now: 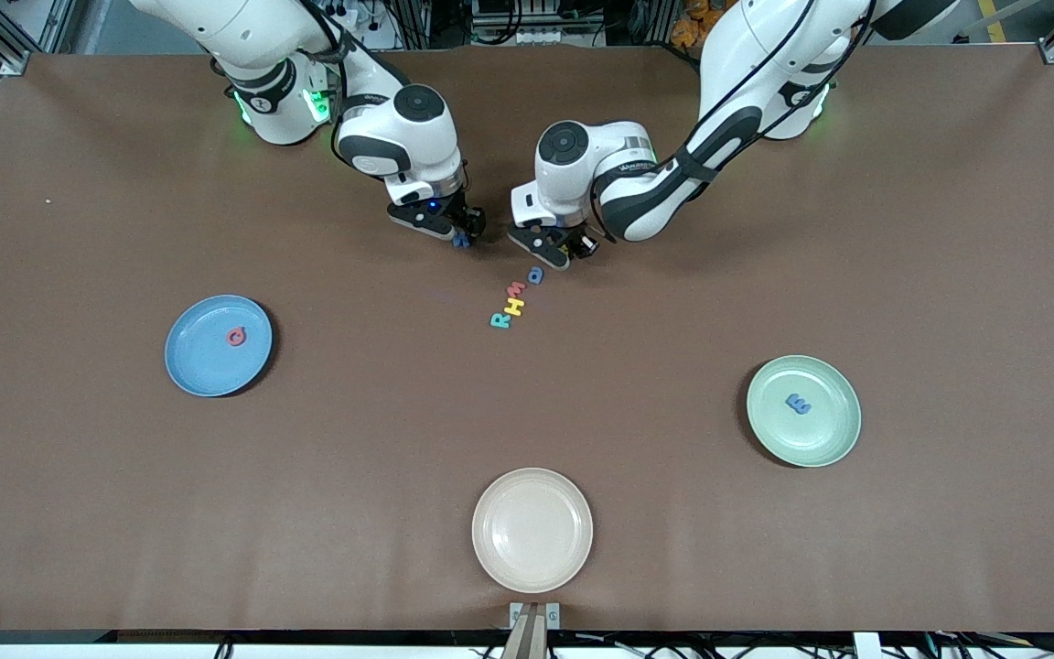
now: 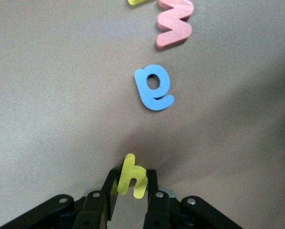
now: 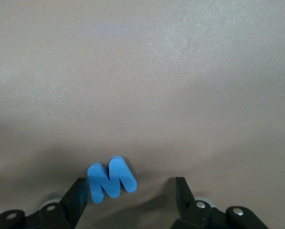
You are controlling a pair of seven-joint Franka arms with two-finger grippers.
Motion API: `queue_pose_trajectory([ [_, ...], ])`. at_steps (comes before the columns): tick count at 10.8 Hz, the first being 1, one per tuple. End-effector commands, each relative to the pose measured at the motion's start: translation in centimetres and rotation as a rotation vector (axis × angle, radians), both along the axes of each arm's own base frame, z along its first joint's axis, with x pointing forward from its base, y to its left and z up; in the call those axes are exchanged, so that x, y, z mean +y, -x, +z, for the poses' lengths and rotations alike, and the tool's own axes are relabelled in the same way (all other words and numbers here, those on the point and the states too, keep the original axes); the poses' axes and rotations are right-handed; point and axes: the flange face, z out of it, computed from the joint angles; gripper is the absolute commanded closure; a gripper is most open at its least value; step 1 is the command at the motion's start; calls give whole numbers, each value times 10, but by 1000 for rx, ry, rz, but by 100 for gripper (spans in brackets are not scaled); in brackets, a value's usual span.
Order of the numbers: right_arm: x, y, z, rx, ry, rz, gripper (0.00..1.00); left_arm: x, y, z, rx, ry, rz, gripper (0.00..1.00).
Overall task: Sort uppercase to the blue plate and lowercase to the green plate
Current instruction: 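Grasp the yellow h with the left gripper while the right gripper grasps M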
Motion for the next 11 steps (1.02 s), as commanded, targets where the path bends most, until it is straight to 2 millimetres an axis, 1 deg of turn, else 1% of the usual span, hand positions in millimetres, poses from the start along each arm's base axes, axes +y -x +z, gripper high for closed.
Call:
queue_pose_trajectory([
  [1, 7, 1, -4, 22, -7, -32, 21, 18, -23, 4, -39, -12, 39, 100],
  [2, 9, 2, -5, 24, -8, -33, 21, 20, -29, 11, -55, -8, 43, 100],
  [4, 15, 4, -4, 23, -13, -43, 21, 38, -55, 23, -79, -5, 90, 100],
  [5, 15, 4, -4, 23, -11, -41, 21, 47, -68, 26, -85, -4, 114, 100],
  [7, 15, 3, -4, 23, -11, -41, 24, 74, -101, 37, -106, 3, 171, 100],
  [8, 15, 3, -4, 23, -12, -41, 29, 86, -117, 46, -126, 7, 193, 100],
  [9, 14, 3, -4, 21, -11, -37, 36, 100, -132, 53, -135, 11, 200, 100],
  [11, 14, 2, -4, 16, -10, -24, 38, 124, -157, 61, -152, 15, 207, 100],
])
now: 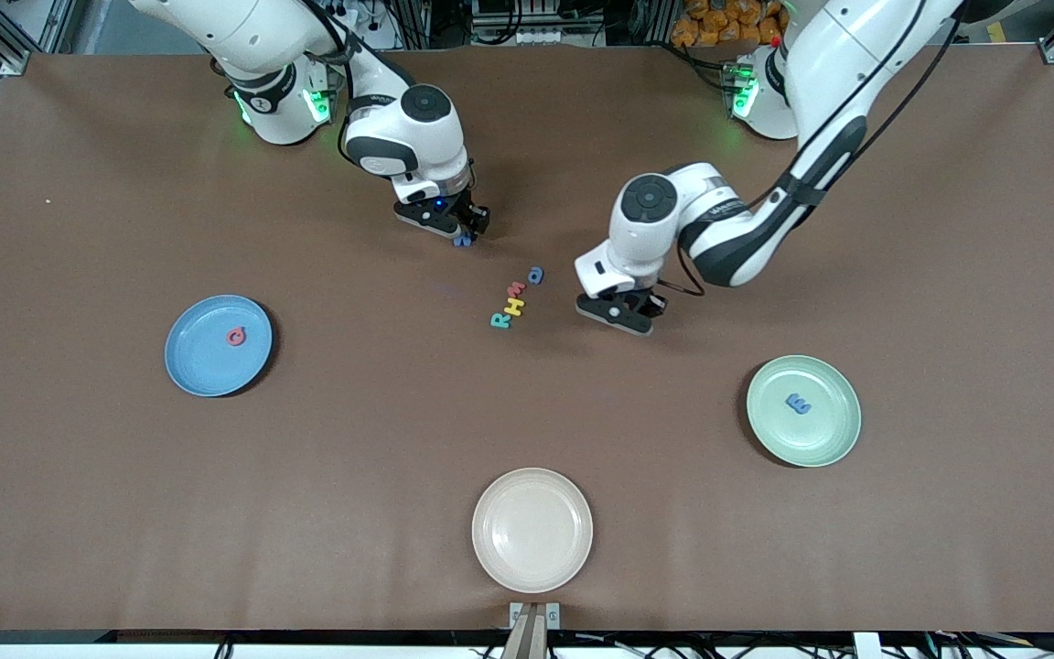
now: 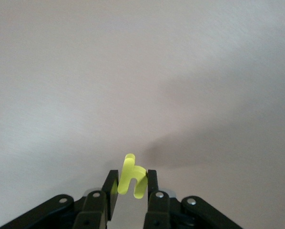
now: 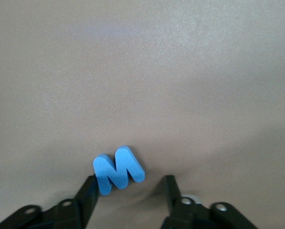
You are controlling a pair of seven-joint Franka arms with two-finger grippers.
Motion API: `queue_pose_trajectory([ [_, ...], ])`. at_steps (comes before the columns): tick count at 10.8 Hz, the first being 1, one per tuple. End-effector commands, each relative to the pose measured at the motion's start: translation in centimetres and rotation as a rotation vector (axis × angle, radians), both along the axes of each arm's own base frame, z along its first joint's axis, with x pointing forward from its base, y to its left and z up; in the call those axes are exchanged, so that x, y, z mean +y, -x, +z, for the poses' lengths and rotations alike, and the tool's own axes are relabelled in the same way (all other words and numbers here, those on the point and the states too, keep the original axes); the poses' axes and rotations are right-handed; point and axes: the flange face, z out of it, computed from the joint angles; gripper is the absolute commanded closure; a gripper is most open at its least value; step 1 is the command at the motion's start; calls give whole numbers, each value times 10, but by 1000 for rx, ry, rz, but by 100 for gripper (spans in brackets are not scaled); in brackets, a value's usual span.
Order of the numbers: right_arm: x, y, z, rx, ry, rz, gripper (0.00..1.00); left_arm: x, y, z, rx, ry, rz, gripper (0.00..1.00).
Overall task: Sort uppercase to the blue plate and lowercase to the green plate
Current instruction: 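Carry the yellow h to the green plate and open the left gripper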
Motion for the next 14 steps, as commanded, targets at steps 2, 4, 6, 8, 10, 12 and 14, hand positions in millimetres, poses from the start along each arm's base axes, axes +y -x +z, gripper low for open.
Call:
queue_pose_trajectory([
  [2, 6, -14, 3, -14, 12, -13, 38, 38, -41, 22, -51, -2, -19, 100],
  [4, 8, -23, 7, -28, 25, -14, 38, 70, -65, 28, -62, -3, -15, 100],
  [6, 2, -28, 2, -25, 38, -8, 38, 102, -91, 40, -80, 4, -29, 100],
  [8, 3, -26, 0, -17, 38, -6, 38, 118, -101, 38, -76, 6, -36, 100],
  [10, 4, -24, -1, -15, 37, -8, 38, 133, -104, 36, -69, 2, -12, 100],
  [12, 4, -24, -1, -14, 34, -9, 42, 154, -111, 35, -67, -6, -18, 100],
  [14, 4, -24, -1, -14, 33, -5, 50, 173, -116, 35, -62, -14, -36, 100],
])
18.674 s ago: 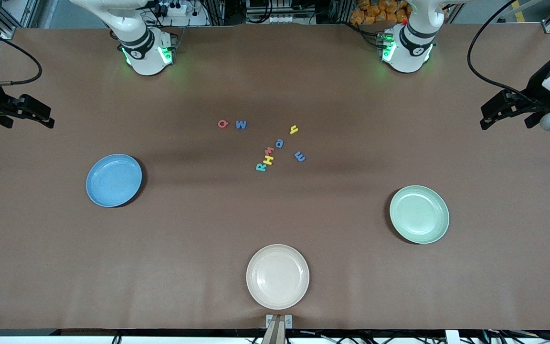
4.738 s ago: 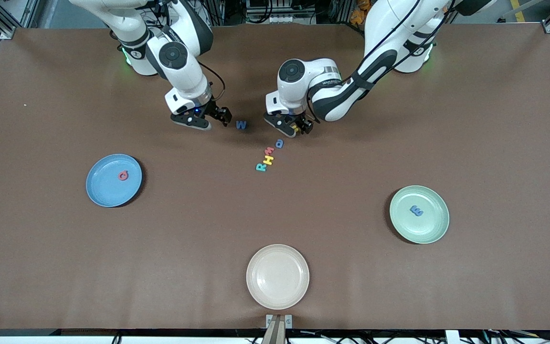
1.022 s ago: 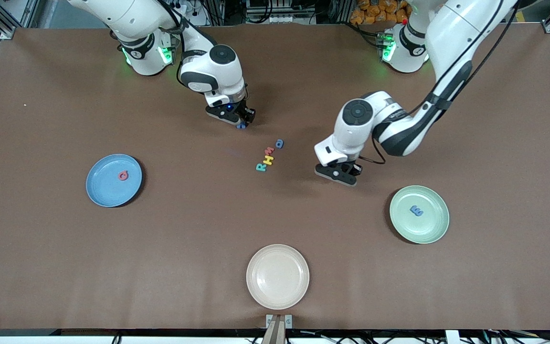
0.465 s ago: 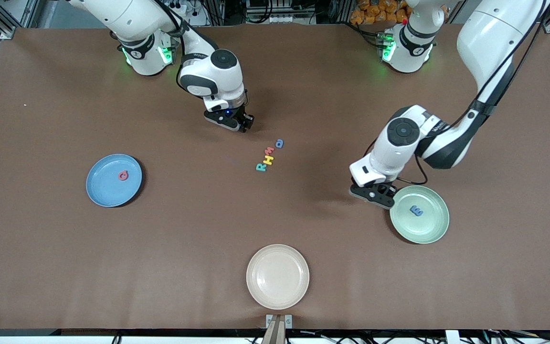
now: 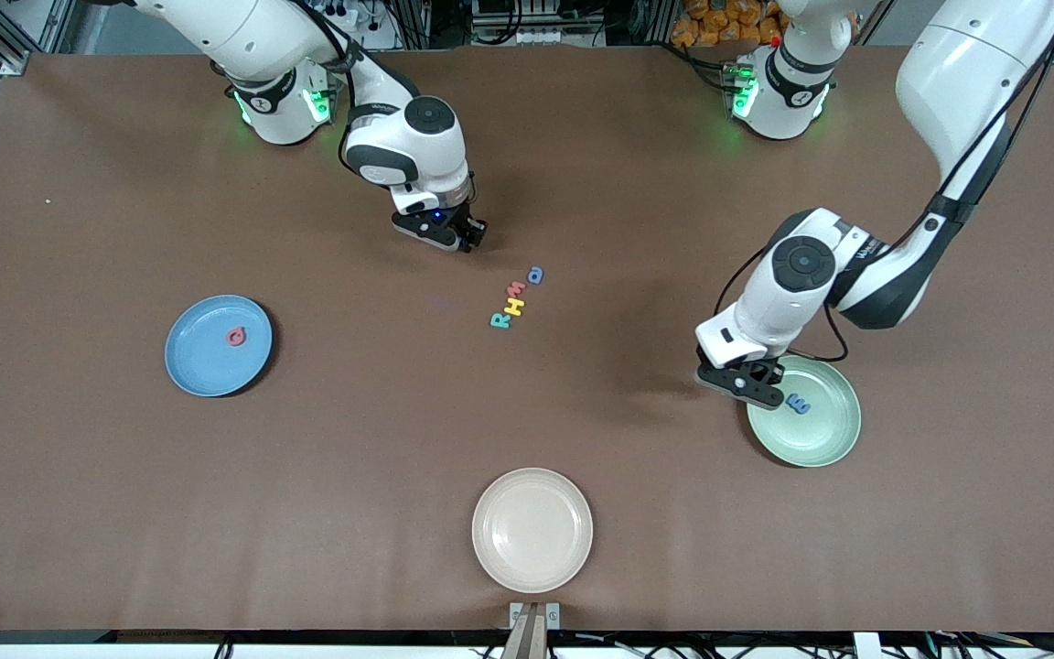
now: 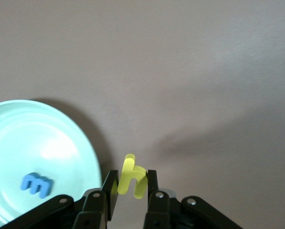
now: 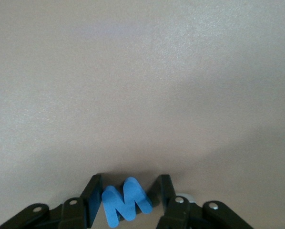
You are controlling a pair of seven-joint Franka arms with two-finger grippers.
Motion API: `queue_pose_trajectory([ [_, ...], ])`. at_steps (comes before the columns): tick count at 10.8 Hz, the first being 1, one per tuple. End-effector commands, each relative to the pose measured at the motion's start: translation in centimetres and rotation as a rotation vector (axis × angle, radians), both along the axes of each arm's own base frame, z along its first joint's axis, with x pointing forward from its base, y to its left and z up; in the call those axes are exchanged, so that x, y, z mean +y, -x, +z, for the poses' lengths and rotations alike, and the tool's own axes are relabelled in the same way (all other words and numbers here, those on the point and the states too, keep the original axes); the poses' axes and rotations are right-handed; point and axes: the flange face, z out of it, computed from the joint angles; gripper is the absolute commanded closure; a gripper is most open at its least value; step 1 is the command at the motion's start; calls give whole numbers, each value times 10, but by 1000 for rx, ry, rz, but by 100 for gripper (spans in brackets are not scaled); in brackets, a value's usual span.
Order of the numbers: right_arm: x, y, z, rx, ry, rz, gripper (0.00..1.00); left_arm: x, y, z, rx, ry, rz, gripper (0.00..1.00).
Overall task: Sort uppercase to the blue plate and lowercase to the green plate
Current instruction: 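Carry the yellow h to the green plate and open the left gripper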
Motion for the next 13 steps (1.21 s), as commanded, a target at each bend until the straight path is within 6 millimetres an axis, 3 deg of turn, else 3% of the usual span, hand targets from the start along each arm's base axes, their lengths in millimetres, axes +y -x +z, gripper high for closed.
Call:
queue_pose_trajectory([
  [1, 4, 0, -1, 4, -3, 14, 55, 21, -2, 0, 11, -13, -34, 100],
  [4, 4, 0, -1, 4, -3, 19, 65, 55, -8, -4, 22, -25, -61, 100],
  [10, 0, -5, 1, -2, 4, 38, 67, 65, -13, 5, 24, -39, -61, 100],
  [13, -1, -8, 3, -9, 5, 39, 67, 91, -23, 12, 38, -5, -14, 100],
])
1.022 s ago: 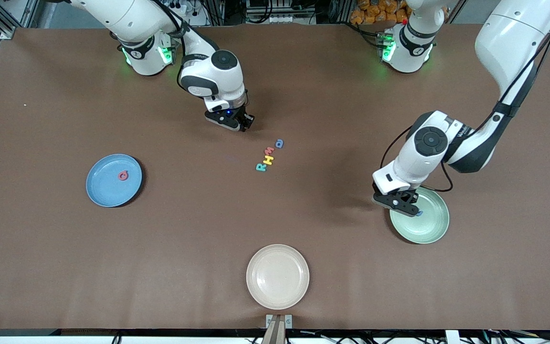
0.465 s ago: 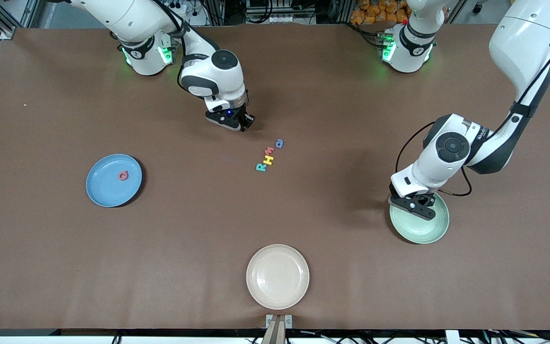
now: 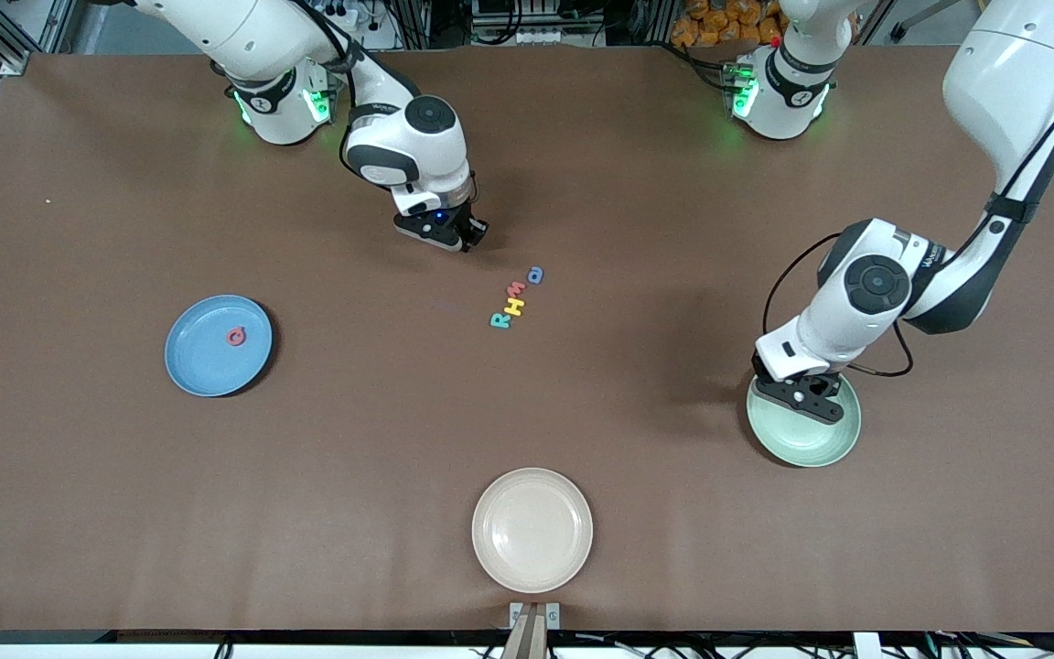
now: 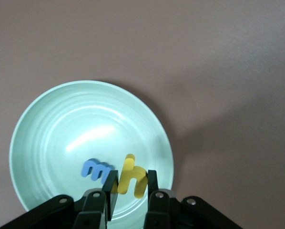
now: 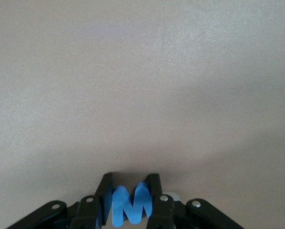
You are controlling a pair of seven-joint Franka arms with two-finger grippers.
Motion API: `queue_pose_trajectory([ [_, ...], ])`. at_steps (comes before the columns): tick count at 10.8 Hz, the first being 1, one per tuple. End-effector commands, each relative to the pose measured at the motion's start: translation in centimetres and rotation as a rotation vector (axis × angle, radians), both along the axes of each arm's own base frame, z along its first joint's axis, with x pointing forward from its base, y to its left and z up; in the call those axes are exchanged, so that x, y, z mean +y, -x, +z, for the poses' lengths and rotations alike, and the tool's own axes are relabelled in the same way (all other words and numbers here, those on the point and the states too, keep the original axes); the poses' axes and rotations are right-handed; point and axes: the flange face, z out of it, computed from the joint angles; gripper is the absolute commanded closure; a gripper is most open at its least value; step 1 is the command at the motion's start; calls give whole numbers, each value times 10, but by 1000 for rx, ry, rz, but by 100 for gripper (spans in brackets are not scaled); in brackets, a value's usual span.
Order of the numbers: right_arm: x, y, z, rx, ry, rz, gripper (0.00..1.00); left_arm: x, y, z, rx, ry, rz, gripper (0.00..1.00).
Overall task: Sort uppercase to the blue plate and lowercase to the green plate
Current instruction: 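Carry the yellow h to the green plate and open the left gripper, then carry the blue M toward the blue plate while the left gripper withdraws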
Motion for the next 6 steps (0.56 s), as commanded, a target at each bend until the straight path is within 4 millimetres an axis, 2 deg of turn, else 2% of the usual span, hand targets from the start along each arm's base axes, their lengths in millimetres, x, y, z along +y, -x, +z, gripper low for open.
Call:
queue_pose_trajectory([
  [1, -4, -9, 3, -8, 6, 6, 67, 30, -6, 10, 11, 12, 16, 100],
  [6, -4, -13, 5, -10, 27, 10, 69, 81, -12, 4, 21, 16, 81, 100],
])
